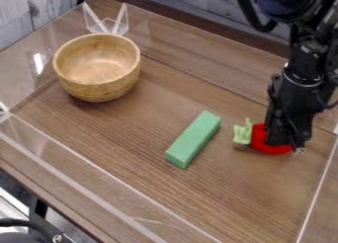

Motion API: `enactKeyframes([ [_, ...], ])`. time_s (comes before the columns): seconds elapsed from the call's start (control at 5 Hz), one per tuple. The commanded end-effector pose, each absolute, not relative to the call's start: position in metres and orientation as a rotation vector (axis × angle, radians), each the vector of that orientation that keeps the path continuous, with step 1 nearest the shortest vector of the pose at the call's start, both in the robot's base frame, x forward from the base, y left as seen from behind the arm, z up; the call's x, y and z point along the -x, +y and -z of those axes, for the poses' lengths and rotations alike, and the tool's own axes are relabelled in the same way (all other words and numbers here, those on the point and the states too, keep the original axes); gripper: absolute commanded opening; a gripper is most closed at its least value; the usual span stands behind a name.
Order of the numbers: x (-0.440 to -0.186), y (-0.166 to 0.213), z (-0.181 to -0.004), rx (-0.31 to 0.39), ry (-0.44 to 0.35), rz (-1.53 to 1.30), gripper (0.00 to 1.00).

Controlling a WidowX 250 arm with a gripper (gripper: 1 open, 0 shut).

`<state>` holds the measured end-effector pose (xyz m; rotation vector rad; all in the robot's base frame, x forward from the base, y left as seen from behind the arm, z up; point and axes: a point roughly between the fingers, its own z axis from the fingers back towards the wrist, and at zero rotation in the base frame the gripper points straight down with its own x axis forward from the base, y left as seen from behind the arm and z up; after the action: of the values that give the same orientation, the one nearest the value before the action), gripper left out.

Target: Move the red object to the right side of the table

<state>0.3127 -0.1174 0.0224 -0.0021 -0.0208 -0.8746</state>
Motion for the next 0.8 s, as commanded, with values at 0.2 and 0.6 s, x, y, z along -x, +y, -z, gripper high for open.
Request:
enactKeyframes([
  [0.2,-0.302,-0.107,-0.002,0.036,0.083,0.881,0.00],
  [0.6,-0.299,-0.094,0.000,0.070,0.132,0.809,0.00],
])
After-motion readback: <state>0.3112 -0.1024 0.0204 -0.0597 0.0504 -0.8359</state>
